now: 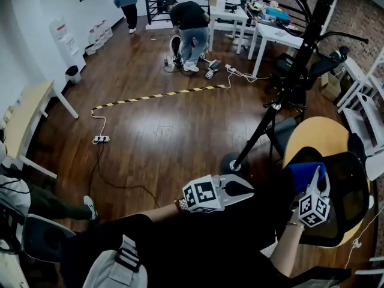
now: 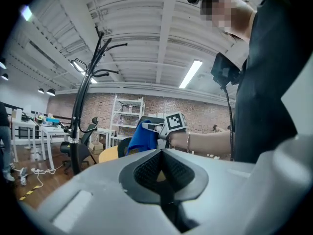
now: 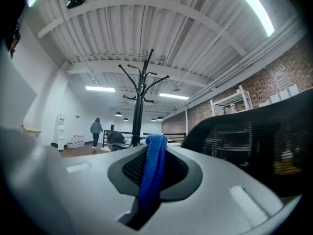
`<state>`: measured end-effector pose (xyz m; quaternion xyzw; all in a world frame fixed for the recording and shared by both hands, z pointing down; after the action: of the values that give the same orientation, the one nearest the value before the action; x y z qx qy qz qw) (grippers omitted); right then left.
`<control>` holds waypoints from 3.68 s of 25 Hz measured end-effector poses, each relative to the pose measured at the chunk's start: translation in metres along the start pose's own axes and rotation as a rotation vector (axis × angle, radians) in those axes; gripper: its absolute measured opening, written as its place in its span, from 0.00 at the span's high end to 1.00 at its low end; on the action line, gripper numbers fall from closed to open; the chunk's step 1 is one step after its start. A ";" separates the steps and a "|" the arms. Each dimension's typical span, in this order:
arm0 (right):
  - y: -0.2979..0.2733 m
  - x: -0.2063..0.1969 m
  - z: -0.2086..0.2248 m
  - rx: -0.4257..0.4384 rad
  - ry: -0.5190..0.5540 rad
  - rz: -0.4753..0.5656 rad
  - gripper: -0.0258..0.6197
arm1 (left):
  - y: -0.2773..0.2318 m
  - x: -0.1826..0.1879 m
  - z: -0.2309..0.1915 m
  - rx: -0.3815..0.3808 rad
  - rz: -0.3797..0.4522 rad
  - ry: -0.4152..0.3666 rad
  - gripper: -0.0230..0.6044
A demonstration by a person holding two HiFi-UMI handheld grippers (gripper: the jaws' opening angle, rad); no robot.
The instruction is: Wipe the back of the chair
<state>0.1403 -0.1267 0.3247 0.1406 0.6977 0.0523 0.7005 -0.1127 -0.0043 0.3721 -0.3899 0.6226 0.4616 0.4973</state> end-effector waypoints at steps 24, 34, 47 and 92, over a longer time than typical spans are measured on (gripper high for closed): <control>0.207 -0.001 0.163 -0.675 0.237 -0.207 0.90 | -0.062 -0.024 0.013 -0.290 -0.015 0.258 0.95; 0.164 -0.020 0.161 -0.630 0.298 -0.263 0.90 | -0.053 -0.048 -0.029 -0.201 -0.002 0.322 0.95; 0.101 -0.012 0.144 -0.556 0.286 -0.256 0.90 | -0.059 -0.025 -0.061 -0.295 0.029 0.301 0.95; 0.084 -0.040 0.083 -0.309 0.201 -0.239 0.90 | -0.071 -0.026 -0.029 -0.315 0.019 0.288 0.95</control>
<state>0.2318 -0.0671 0.3844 -0.0580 0.7595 0.0889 0.6418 -0.0484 -0.0510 0.3866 -0.5191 0.6108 0.4974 0.3317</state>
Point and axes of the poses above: the fingertips, and each gripper's own axes: y backward along the fingers, z to its right, x out of its top, the point moved 4 cm from there along y, backward along the fingers, and after that the axes turned 14 degrees about z, right-handed, at the moved point
